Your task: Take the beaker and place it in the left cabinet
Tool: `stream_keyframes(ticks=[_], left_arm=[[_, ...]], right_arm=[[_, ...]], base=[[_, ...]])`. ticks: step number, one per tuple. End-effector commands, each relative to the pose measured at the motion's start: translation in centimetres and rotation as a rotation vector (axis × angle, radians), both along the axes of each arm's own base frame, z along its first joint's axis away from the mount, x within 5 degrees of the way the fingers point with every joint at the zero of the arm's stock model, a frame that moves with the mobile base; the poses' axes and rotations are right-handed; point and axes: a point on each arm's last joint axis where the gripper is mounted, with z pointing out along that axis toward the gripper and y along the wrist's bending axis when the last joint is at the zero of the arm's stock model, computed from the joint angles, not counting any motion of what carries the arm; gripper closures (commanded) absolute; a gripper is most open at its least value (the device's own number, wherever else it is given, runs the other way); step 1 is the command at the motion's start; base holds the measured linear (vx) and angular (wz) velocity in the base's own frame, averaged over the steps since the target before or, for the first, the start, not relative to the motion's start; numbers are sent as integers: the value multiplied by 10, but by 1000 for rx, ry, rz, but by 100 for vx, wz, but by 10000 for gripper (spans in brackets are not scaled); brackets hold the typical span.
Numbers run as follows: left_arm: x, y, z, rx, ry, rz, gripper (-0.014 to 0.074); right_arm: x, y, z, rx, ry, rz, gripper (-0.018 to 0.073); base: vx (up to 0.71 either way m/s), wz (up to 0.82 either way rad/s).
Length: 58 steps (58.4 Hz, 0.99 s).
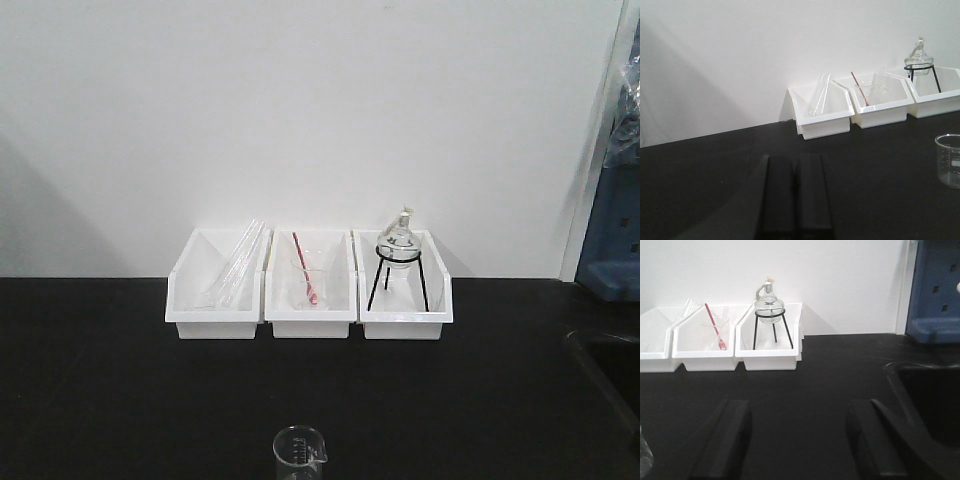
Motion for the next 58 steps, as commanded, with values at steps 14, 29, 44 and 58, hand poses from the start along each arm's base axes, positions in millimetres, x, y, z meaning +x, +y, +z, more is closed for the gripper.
stream_keyframes(ticks=[14,29,44,58], left_arm=[[-1,0,2,-15,-76,-4,595],[-1,0,2,-15,-76,-4,595],[-1,0,2,-15,-76,-4,595],[-1,0,2,-15,-76,-4,595]], right_arm=[[47,41,-2,-238,-228,353,13],[69,101,-58,-185,-81,644,-1],[110,149,-96,-232,16,762,-43],[149,170,-117,-212,26,767,-50]], base=[[0,0],[0,0],[0,0],[0,0]])
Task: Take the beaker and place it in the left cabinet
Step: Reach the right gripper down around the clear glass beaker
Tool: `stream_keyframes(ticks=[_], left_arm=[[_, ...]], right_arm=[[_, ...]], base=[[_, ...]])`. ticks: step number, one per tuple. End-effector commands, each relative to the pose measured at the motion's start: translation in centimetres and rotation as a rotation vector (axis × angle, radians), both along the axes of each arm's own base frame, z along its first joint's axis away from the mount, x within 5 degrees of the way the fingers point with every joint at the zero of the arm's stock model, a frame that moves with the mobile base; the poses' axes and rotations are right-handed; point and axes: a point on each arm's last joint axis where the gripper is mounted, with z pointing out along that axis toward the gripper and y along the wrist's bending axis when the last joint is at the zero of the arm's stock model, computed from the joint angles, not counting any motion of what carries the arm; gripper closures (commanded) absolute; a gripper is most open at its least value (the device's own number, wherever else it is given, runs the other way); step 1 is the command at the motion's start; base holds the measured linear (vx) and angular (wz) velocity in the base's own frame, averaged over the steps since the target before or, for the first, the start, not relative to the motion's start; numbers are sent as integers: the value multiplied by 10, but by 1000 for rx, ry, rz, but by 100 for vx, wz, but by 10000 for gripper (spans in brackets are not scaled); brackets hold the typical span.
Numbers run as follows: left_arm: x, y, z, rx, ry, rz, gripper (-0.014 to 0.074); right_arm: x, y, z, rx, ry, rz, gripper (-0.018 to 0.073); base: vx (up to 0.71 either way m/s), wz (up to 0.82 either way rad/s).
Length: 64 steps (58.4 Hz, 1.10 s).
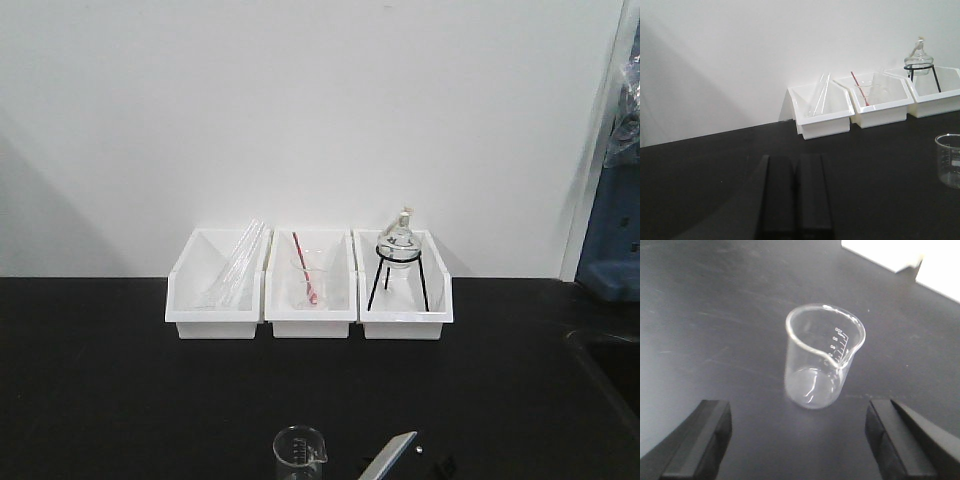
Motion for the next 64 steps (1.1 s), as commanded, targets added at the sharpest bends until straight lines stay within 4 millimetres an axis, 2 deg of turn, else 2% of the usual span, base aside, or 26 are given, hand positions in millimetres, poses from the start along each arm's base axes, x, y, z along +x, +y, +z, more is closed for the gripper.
stream_keyframes(ticks=[1,19,35,50,64], left_arm=[[-1,0,2,-15,-76,-4,595],[-1,0,2,-15,-76,-4,595],[-1,0,2,-15,-76,-4,595],[-1,0,2,-15,-76,-4,595],[-1,0,2,-15,-76,-4,595]], right_arm=[[18,10,19,108,-109,5,-50],[52,28,7,128,-125,4,-48],[74,39,1,186,-96,-19,-43],[85,45,-4,208,-96,-21,-32],[87,48,-4,234,-113,-11,-12]], base=[[0,0],[0,0],[0,0],[0,0],[0,0]])
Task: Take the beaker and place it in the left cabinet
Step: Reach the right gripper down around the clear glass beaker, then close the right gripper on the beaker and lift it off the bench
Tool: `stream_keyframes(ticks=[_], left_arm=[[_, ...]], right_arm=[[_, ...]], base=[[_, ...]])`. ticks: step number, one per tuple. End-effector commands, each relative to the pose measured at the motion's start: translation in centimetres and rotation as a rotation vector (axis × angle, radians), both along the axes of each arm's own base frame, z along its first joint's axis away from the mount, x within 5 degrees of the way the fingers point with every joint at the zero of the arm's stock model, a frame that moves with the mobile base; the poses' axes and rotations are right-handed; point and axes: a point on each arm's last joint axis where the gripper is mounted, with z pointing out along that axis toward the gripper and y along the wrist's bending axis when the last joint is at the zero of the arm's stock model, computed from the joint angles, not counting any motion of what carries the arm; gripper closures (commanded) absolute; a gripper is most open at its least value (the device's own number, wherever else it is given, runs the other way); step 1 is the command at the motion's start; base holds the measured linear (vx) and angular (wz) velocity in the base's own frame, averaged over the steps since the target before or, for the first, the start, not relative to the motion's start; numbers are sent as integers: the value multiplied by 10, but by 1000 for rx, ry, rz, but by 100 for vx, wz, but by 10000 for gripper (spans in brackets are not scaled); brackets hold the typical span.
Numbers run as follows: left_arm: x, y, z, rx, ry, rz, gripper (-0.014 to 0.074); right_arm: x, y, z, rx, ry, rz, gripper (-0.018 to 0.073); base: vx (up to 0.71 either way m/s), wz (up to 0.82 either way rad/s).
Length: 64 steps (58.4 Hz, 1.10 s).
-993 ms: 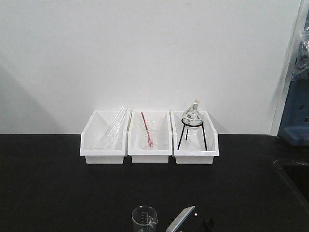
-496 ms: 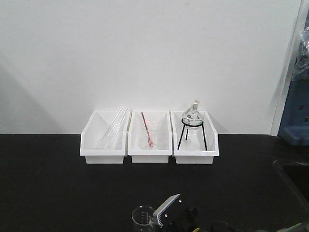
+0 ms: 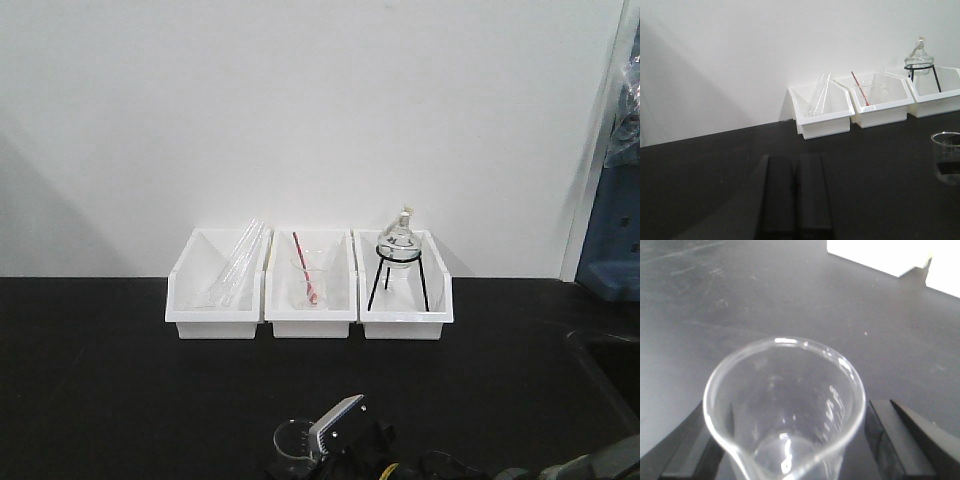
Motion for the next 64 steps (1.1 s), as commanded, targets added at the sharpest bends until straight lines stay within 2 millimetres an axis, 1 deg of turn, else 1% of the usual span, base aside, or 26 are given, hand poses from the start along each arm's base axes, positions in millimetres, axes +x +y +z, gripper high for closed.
stream_keyframes(ticks=[1,5,9,17,21,28,33,38,44,51,52,59,64], left_arm=[[-1,0,2,-15,-76,-4,595],[-1,0,2,-15,-76,-4,595],[-1,0,2,-15,-76,-4,595],[-1,0,2,-15,-76,-4,595],[-1,0,2,-15,-76,-4,595],[-1,0,2,-15,-76,-4,595],[-1,0,2,-15,-76,-4,595],[-1,0,2,-15,-76,-4,595],[-1,0,2,-15,-76,-4,595],[-1,0,2,-15,-76,-4,595],[-1,0,2,-15,-76,-4,595],[-1,0,2,-15,-76,-4,595],[-1,0,2,-15,-76,-4,595]], right_arm=[[7,5,38,116,-131,13,-6],[7,5,38,116,-131,13,30],[7,5,38,116,-131,13,92],[7,5,39,124,-125,10,258],[6,5,44,141,-118,8,360],[3,5,64,133,-120,29,475],[-1,3,83,104,-120,35,526],[-5,0,107,121,-95,14,573],[-12,-6,142,181,-85,-30,571],[-22,-13,175,219,-125,-46,566],[-36,-8,205,210,-167,-39,564],[-46,7,229,153,-187,-35,562],[-48,13,243,137,-198,-43,562]], base=[[0,0],[0,0],[0,0],[0,0],[0,0],[0,0],[0,0],[0,0],[0,0],[0,0],[0,0],[0,0],[0,0]])
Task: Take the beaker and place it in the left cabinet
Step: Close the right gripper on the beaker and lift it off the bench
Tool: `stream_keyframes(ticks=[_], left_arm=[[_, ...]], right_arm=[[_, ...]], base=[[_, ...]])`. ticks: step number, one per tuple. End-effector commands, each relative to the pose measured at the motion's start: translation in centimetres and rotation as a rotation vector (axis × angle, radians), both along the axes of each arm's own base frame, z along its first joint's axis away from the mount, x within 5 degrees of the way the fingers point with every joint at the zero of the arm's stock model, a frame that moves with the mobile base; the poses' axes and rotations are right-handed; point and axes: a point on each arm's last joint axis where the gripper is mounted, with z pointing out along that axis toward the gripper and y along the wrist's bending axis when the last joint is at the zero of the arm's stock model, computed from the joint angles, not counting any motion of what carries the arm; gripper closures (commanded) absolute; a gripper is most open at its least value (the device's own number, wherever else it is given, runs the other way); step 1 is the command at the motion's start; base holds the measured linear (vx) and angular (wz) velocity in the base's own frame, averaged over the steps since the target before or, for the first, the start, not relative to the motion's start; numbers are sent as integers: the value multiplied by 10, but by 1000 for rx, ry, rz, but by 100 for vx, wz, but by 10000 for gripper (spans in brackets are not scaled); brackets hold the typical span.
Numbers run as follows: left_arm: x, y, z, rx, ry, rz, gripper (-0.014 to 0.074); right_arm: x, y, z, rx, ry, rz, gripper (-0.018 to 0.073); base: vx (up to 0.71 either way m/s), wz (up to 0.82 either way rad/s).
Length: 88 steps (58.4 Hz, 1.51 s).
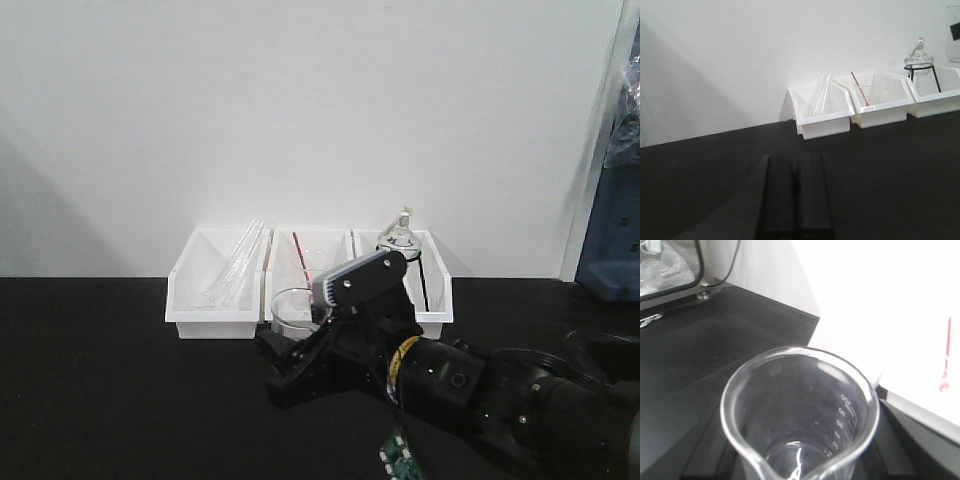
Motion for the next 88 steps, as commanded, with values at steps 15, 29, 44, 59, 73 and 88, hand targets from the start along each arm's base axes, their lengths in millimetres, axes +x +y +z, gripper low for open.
stream_keyframes(ticks=[15,29,44,59,73,88], left_arm=[[-1,0,2,-15,-76,-4,595],[-1,0,2,-15,-76,-4,595],[-1,0,2,-15,-76,-4,595],[-1,0,2,-15,-76,-4,595],[-1,0,2,-15,-76,-4,595],[-1,0,2,-15,-76,-4,595]], right_arm=[[-10,8,57,81,-114,13,562],[-10,8,57,81,-114,13,562],[-10,8,57,81,-114,13,562],[-10,8,57,81,-114,14,561],[-10,8,57,81,-114,14,561],[-10,8,57,77,-110,10,561]], base=[[0,0],[0,0],[0,0],[0,0],[0,0],[0,0]])
